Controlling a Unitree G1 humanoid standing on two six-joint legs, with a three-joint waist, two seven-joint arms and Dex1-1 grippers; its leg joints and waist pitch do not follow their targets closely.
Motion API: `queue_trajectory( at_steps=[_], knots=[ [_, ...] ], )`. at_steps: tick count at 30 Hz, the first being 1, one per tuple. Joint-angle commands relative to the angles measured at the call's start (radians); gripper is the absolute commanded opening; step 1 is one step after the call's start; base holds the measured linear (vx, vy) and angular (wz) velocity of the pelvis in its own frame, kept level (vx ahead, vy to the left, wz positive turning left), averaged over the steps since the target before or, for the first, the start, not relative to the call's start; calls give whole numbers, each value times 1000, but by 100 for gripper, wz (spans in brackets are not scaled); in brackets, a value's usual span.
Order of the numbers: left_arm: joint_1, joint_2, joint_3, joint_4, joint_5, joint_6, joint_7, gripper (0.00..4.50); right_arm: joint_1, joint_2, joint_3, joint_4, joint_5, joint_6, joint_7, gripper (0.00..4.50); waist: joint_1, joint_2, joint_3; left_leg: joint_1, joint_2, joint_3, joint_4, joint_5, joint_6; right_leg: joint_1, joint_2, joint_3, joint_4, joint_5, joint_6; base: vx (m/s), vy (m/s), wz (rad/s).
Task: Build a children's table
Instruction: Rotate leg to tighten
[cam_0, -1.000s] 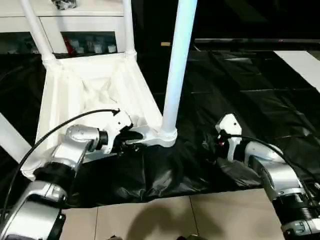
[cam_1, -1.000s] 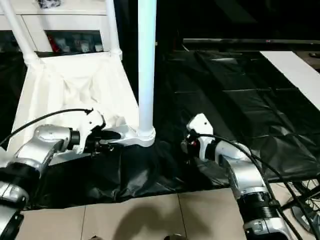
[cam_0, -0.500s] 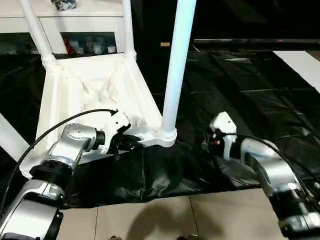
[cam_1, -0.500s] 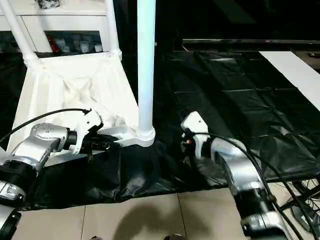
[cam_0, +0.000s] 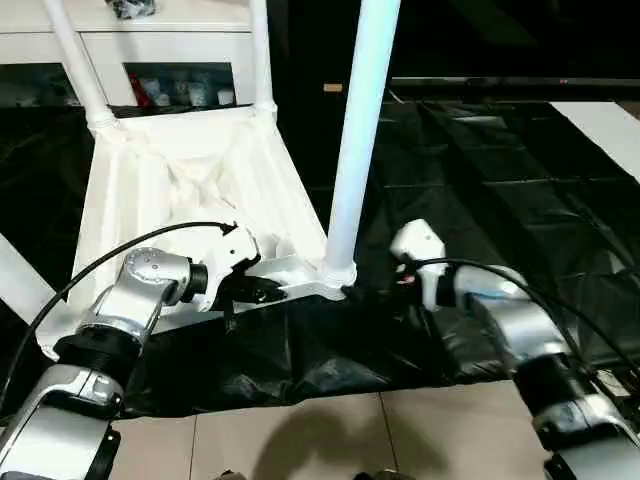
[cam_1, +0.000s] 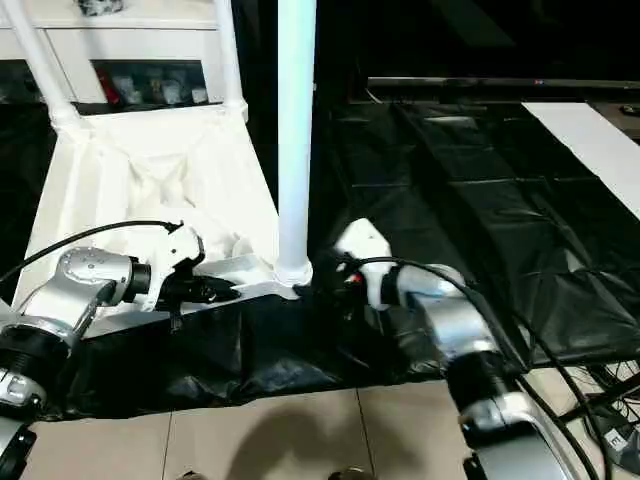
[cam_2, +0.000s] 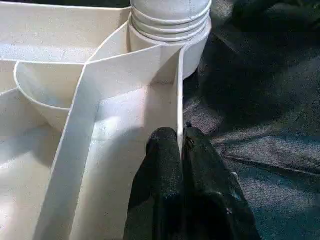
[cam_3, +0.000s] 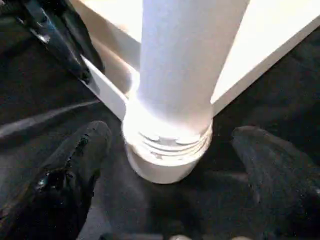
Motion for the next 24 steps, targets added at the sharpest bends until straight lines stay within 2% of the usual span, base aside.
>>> queue_trajectory(
  at_steps=[1, 4, 5, 6, 7, 8, 9, 15, 24],
  knots=[
    [19, -15, -26, -20, -3, -6, -41, 6, -26, 3, 12, 31, -18, -29, -5, 450, 4, 7, -74, 2, 18, 1, -68, -202, 24, 60, -61, 51, -61, -246, -224, 0, 0, 0],
    [23, -14, -32, -29, 0, -8, -49, 6, -47, 15, 11, 64, -12, -43, 2, 450, 8, 9, -74, 4, 19, 2, -68, -199, 28, 59, -60, 52, -59, -225, -229, 0, 0, 0],
    [24, -14, -32, -30, 1, -9, -50, 2, -53, 19, 9, 72, -9, -49, 5, 431, 8, 9, -74, 3, 19, 2, -68, -198, 28, 60, -59, 52, -58, -221, -229, 0, 0, 0],
    [25, -13, -32, -30, 3, -11, -52, 2, -59, 26, 8, 81, -4, -55, 13, 431, 8, 9, -74, 4, 19, 2, -68, -199, 28, 60, -60, 52, -58, -219, -231, 0, 0, 0],
    [27, -11, -34, -29, 5, -14, -53, 0, -67, 31, 10, 98, -4, -67, 17, 417, 10, 3, -74, 2, 19, 2, -68, -194, 32, 61, -61, 52, -57, -226, -229, 0, 0, 0],
    [28, -10, -34, -29, 5, -16, -53, 0, -71, 35, 11, 108, -2, -77, 23, 417, 10, 1, -75, 2, 19, 2, -68, -191, 33, 60, -62, 52, -56, -227, -229, 0, 0, 0],
    [29, -9, -34, -28, 6, -17, -53, 0, -74, 38, 12, 115, -1, -82, 26, 396, 10, 3, -74, 2, 20, 2, -68, -191, 33, 60, -63, 52, -57, -230, -229, 0, 0, 0],
    [28, -9, -32, -23, 12, -22, -49, 0, -98, 67, 6, 173, -9, -114, 36, 358, 12, 8, -74, 3, 20, 3, -68, -190, 32, 60, -62, 52, -56, -220, -233, 0, 0, 0],
    [25, -14, -26, -14, 12, -17, -33, 0, -125, 84, 12, 240, -19, -148, 53, 287, 14, 5, -74, 3, 21, 3, -68, -187, 34, 59, -62, 53, -53, -211, -239, 0, 0, 0]
  ],
)
